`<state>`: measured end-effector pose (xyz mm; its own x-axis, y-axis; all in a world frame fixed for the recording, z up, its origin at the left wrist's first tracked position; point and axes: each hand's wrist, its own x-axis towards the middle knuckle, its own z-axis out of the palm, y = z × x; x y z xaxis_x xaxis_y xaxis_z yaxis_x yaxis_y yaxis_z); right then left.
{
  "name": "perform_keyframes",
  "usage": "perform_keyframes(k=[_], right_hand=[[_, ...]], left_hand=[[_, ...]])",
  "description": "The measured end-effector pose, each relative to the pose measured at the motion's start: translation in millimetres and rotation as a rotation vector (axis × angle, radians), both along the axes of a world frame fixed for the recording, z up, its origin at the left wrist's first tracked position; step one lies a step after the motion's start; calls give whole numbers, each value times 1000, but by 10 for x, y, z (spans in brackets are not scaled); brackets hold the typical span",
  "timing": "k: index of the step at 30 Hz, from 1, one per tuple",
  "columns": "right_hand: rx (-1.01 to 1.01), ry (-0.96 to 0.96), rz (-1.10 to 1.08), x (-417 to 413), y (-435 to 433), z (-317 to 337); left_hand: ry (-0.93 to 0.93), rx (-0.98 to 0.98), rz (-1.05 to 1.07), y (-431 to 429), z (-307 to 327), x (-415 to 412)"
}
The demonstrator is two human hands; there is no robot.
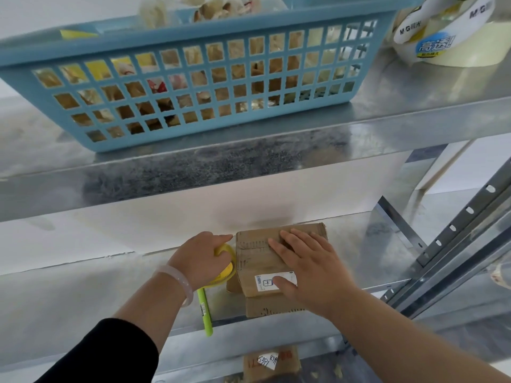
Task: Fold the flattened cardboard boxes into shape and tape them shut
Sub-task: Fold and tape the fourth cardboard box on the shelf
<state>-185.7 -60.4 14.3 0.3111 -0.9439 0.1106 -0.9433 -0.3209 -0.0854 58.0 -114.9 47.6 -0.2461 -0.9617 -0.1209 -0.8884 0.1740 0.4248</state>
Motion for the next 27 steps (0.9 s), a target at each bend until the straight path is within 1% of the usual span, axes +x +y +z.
perform_keyframes(k=[10,18,27], right_hand=[[-39,16,-32,40,-19,-40],[-10,28,-4,37,11,-33],[5,8,-29,60,5,-1]], left_hand=[[-12,-4,4,37,34,-25],[-1,-5,8,55,24,-22],[-5,-9,20,61,13,-36]])
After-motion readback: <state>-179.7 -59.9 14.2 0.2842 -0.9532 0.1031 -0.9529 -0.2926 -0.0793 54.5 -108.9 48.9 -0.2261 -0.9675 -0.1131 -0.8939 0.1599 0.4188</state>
